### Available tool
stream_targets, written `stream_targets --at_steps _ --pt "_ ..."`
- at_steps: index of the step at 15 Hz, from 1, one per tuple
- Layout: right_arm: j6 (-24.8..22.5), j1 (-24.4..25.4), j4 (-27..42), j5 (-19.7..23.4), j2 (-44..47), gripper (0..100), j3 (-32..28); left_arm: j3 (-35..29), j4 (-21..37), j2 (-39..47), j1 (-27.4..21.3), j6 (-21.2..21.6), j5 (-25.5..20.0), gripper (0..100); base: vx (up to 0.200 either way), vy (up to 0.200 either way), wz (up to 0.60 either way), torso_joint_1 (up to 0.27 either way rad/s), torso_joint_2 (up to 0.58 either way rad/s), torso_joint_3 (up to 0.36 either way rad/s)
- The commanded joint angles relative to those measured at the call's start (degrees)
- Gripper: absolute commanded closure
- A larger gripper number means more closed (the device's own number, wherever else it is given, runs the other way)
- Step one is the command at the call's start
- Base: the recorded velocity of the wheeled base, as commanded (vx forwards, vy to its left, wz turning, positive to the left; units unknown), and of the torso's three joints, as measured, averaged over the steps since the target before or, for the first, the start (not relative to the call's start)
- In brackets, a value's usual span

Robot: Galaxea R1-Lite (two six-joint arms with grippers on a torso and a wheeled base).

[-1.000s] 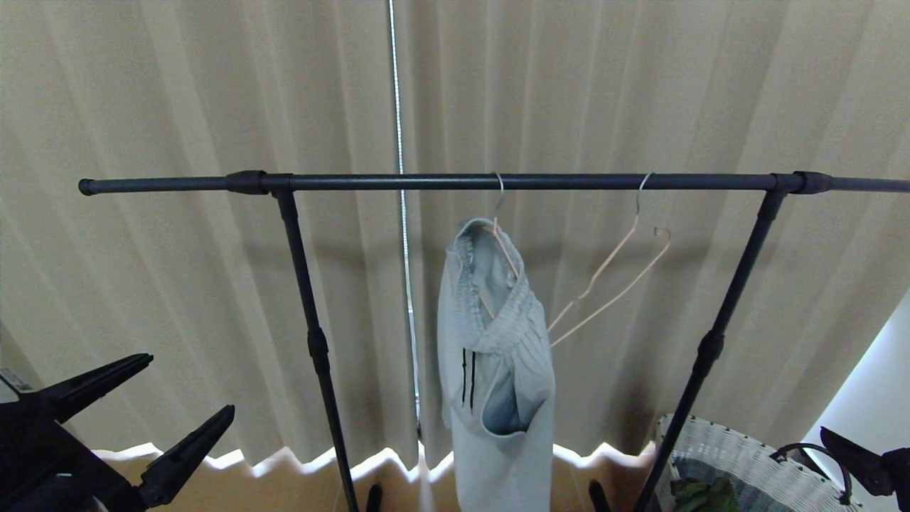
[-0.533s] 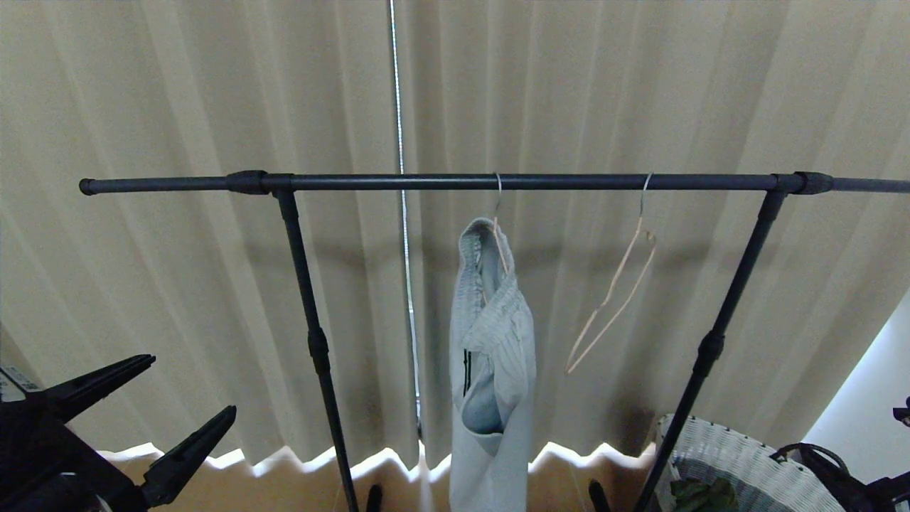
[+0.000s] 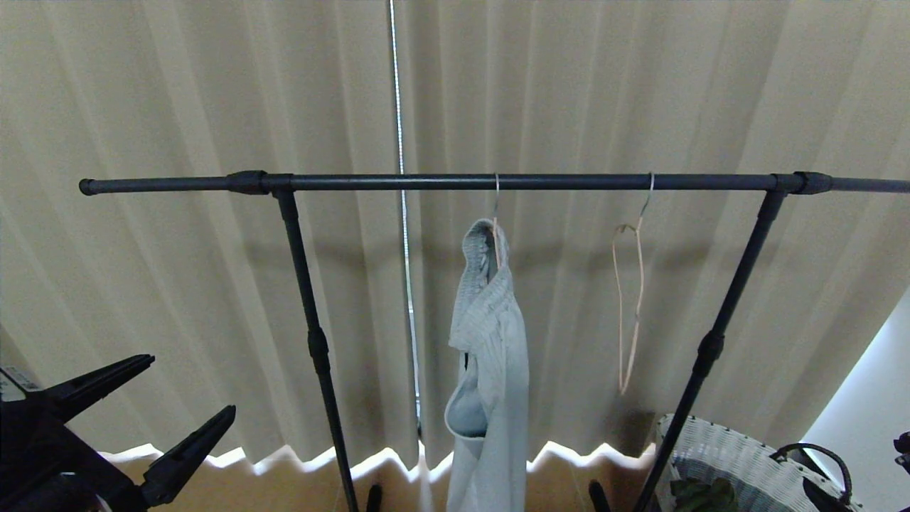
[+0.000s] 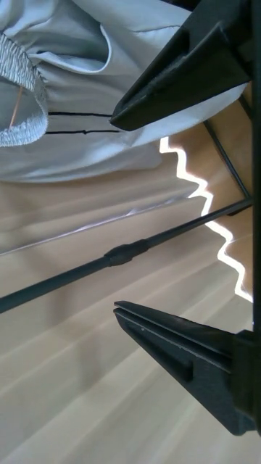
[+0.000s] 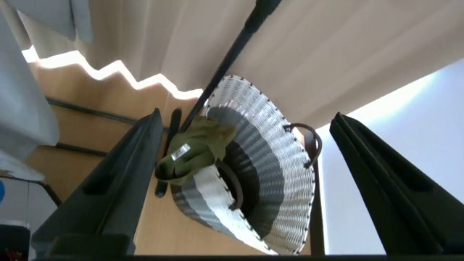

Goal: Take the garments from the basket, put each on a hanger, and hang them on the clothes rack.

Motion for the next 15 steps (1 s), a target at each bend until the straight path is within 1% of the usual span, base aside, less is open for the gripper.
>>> stream_targets --at_steps 1,2,4,5,7,10,12,15 --pt "0.8 -2.7 0.0 0.2 1.9 0 0.2 0.0 -0.1 -0.1 0.5 0.1 -0.1 0 0.0 0.0 0.0 0.0 0.0 0.0" --pt "2.0 -4.1 0.0 0.4 2.0 0 0.3 0.0 -0.1 -0.2 0.6 0.0 0.0 0 0.0 0.0 0.0 0.0 0.0 0.0" --pt "2.1 -4.3 -0.2 0.6 2.5 0 -0.1 0.0 -0.1 -0.3 0.8 0.0 0.0 0 0.0 0.0 0.0 0.0 0.0 0.0" --pt "2.0 -4.3 0.1 0.6 3.5 0 0.6 0.0 -0.1 0.1 1.6 0.1 -0.1 0 0.0 0.0 0.0 0.0 0.0 0.0" --pt "2.2 -4.3 0.0 0.6 4.3 0 1.4 0.0 -0.1 -0.2 1.7 0.2 0.0 0 0.0 0.0 0.0 0.0 0.0 0.0" --pt "2.1 -4.3 -0.1 0.6 4.1 0 2.0 0.0 -0.1 -1.2 1.8 0.2 0.0 0 -0.2 0.0 0.0 0.007 0.0 -0.001" --pt "2.0 -4.3 -0.4 0.6 2.2 0 4.4 0.0 -0.1 -1.4 1.7 0.3 -0.1 0 -0.2 0.0 0.0 0.012 0.0 0.005" --pt "2.0 -4.3 -0.4 0.6 0.6 0 4.2 0.0 0.0 -1.3 1.6 0.2 -0.1 0 -0.2 0.0 0.0 0.001 0.0 0.001"
